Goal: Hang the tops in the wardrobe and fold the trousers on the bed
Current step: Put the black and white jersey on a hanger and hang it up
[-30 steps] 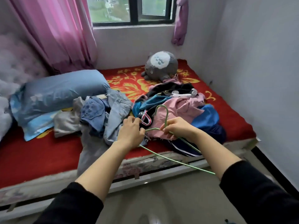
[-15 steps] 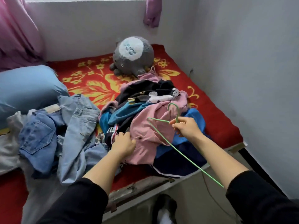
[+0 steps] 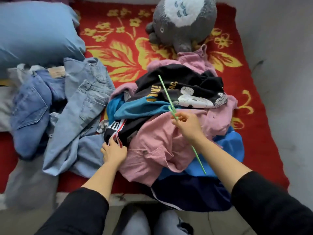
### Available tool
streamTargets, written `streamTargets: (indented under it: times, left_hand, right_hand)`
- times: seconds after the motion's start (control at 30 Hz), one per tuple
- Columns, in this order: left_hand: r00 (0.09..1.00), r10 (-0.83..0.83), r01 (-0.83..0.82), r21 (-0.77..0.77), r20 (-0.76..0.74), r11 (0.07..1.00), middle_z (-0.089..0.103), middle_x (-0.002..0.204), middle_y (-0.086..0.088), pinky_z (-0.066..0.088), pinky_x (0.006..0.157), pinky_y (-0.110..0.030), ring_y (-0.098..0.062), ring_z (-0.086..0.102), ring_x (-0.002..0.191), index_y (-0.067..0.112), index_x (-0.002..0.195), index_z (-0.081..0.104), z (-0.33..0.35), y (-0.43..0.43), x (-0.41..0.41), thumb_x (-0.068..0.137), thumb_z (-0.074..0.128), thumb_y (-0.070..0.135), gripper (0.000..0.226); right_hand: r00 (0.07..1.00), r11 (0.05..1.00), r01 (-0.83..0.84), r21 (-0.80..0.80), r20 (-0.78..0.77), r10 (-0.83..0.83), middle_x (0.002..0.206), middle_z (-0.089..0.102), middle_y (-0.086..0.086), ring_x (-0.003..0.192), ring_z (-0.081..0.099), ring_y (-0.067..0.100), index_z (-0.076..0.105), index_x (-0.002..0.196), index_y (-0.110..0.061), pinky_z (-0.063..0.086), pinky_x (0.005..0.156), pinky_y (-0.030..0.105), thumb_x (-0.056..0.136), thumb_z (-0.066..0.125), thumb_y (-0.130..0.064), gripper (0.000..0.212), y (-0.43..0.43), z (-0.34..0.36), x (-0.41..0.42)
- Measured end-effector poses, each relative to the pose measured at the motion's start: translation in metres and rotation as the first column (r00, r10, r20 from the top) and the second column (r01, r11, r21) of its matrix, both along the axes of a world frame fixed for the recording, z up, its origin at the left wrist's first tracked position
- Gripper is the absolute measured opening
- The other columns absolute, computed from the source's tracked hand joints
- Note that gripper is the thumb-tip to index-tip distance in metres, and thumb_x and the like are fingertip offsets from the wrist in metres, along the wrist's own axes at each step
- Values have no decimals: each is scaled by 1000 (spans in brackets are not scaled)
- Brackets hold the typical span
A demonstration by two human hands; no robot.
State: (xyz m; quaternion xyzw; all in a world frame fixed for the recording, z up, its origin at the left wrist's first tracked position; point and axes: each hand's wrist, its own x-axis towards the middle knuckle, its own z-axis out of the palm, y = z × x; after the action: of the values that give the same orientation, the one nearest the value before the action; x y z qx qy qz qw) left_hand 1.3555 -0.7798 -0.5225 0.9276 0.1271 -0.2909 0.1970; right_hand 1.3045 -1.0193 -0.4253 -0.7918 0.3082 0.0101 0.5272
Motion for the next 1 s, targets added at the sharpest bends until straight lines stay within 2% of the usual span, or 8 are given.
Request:
streamTargets:
  times: [0.23,0.33,0.4,0.53,0.63,0.77,0.9,1.0]
  left_hand:
    - [965,-193,213,99,-179,972,33,143,-16,30,107,-41,-36,26,132,20,119,58,-47,22,11,91,51,37,33]
    - [960,-273,271,-28,-68,962,58,99,-9,35,81,-33,-31,51,109,17,67,60,-42,28,16,90,46,28,29]
    - [968,-241,252,-215,74,944,53,71,-5,33,70,-33,-25,56,83,11,52,46,-17,27,23,82,44,25,33]
    - [993,-73,118,-676,94,727,35,65,-2,30,62,-30,-10,33,63,7,65,41,70,27,43,83,50,27,28]
    - [980,-169,185,-795,105,577,35,63,0,28,57,-25,-10,32,61,5,66,47,135,26,54,77,55,37,35]
    - [932,-356,218,-893,70,394,35,58,6,22,50,-21,-6,29,53,20,65,48,201,9,51,88,55,24,25]
    - [847,-524,310,-881,86,358,45,64,5,29,53,-17,-5,37,58,10,79,58,237,-2,45,96,55,18,19]
    - [782,-620,325,-889,61,323,49,72,1,34,60,-16,-6,41,63,17,89,68,262,7,46,94,59,19,10]
  right_hand:
    - [977,982,-181,54,-108,186,64,56,-11,55,48,-3,68,86,-15,37,55,10,80,60,0,18,32,-41,10]
    - [971,978,-206,37,-117,209,69,59,-12,62,50,-1,66,85,-17,39,58,8,83,58,-2,17,34,-44,13]
    - [977,983,-180,42,-110,184,68,59,-10,59,49,3,63,83,-18,38,55,10,86,54,-2,18,36,-41,16]
    - [984,989,-132,71,-113,139,68,56,-8,64,50,11,62,80,-18,47,64,28,91,49,-4,22,45,-25,31]
    - [987,989,-106,106,-109,117,58,48,-7,64,48,15,48,63,-20,40,59,24,93,60,-22,32,55,-7,51]
    - [976,944,25,329,-214,49,44,42,-5,38,41,10,45,55,-19,30,41,20,81,71,-46,45,68,30,67]
    - [973,887,37,460,-219,73,66,47,11,53,44,17,57,73,-7,33,50,23,72,66,-3,10,76,67,72]
    - [996,873,65,484,-88,-26,61,42,9,48,41,17,53,67,-6,29,50,26,68,52,9,15,63,109,82]
